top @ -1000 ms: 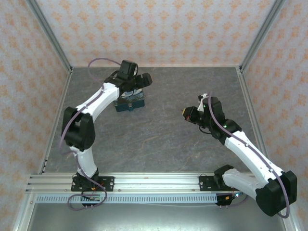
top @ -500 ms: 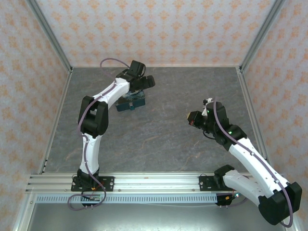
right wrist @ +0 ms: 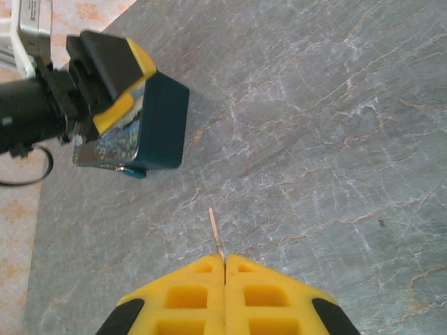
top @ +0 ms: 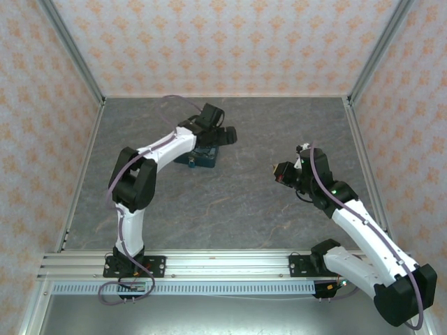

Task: Unlock a padlock with a key

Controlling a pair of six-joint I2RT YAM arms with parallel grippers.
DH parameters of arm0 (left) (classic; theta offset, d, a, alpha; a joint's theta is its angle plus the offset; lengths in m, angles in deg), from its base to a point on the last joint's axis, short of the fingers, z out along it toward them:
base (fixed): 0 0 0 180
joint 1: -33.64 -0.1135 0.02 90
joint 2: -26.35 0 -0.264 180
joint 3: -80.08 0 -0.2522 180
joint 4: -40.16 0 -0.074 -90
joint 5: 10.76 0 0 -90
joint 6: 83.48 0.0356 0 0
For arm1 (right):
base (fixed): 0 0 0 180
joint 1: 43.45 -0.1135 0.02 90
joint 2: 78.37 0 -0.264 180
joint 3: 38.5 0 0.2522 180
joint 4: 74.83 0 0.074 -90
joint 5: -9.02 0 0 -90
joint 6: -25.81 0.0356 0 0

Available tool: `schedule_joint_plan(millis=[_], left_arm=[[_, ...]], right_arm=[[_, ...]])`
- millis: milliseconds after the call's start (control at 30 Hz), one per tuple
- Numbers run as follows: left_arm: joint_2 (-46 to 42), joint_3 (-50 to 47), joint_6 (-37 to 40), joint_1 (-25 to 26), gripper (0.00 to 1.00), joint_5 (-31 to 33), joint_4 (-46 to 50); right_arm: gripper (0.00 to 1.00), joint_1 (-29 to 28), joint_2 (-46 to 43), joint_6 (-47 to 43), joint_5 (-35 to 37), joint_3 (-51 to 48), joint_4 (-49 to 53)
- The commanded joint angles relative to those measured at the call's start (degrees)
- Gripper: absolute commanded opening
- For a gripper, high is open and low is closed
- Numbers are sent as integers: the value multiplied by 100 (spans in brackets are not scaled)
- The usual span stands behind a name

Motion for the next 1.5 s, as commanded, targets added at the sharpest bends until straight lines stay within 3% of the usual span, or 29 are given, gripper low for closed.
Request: schedule_joint_plan(millis=[0, 167, 467, 733, 900, 1133, 1467], left_arm=[[-151, -461, -328, 441, 90, -110, 227], [-172, -537, -604, 860, 90, -163, 42], [456, 407, -756, 1234, 90, -527, -1], [1175, 1679, -623, 1263, 90, -756, 243], [780, 1758, -270, 1189, 90, -663, 226], [-1061, 9, 69, 739, 90, -590, -835], [-3383, -3277, 1106, 491, 92, -157, -2468]], right_arm=[[0, 113, -15, -85, -90, -167, 98], [0, 300, -13, -50, -265, -283, 80], [0, 413, -127, -77, -217, -301, 346], [0, 423, -251, -52, -235, -371, 416], [0, 424, -217, 56, -464, -546, -63], [0, 421, 281, 358, -1034, -802, -1324], [0, 332, 2060, 908, -1653, -249, -3183]])
